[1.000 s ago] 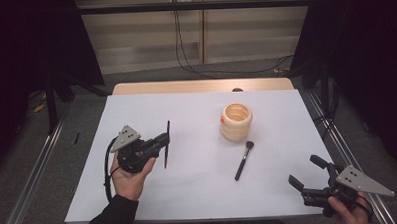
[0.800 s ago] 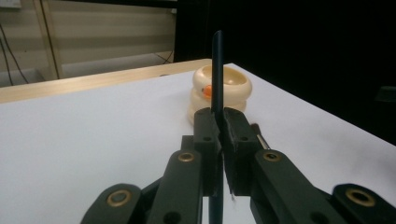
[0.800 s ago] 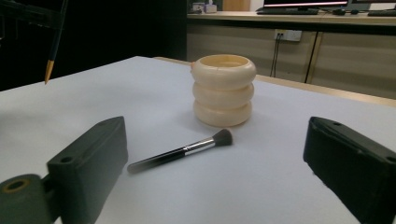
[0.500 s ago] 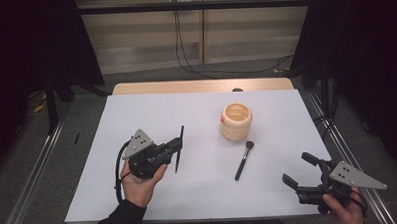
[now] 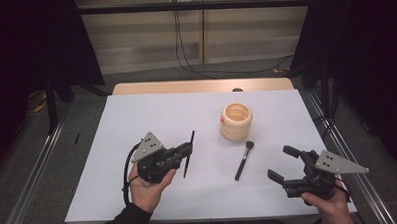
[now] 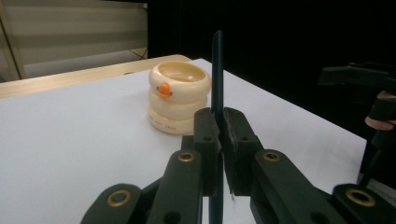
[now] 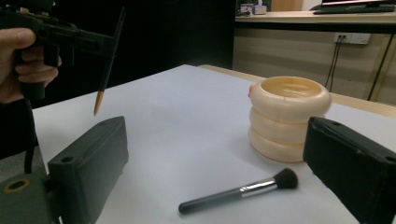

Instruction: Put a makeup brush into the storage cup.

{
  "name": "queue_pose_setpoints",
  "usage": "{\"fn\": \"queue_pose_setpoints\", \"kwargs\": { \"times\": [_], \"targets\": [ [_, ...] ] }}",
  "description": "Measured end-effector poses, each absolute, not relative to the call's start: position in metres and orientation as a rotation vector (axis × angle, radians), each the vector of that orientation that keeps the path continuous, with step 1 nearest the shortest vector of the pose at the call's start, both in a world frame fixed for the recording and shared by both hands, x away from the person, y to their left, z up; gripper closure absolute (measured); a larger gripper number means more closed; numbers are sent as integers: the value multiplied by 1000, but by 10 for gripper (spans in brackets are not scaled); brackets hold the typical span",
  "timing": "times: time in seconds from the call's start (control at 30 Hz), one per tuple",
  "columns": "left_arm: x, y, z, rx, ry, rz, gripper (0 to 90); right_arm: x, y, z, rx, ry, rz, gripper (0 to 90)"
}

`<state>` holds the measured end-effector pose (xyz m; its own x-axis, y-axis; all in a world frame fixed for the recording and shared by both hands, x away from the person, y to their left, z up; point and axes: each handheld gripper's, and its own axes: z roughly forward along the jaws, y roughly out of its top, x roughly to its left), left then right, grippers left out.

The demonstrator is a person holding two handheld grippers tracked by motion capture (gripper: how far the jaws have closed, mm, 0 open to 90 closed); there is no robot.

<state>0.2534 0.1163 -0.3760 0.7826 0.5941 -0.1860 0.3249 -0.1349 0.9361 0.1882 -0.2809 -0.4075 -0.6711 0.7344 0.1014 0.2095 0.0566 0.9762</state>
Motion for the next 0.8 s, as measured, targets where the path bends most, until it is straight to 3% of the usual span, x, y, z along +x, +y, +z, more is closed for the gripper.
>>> {"fn": "queue_pose_setpoints", "kwargs": {
  "times": [0.27,0.8],
  "targets": [
    [250,106,-376,1741,690,248,849,203,-260,-395,886,1967,1676,107],
    [251,77,-368,1726,621,196,849,224,-227,-364,750,2022,1755,407]
  ]
}}
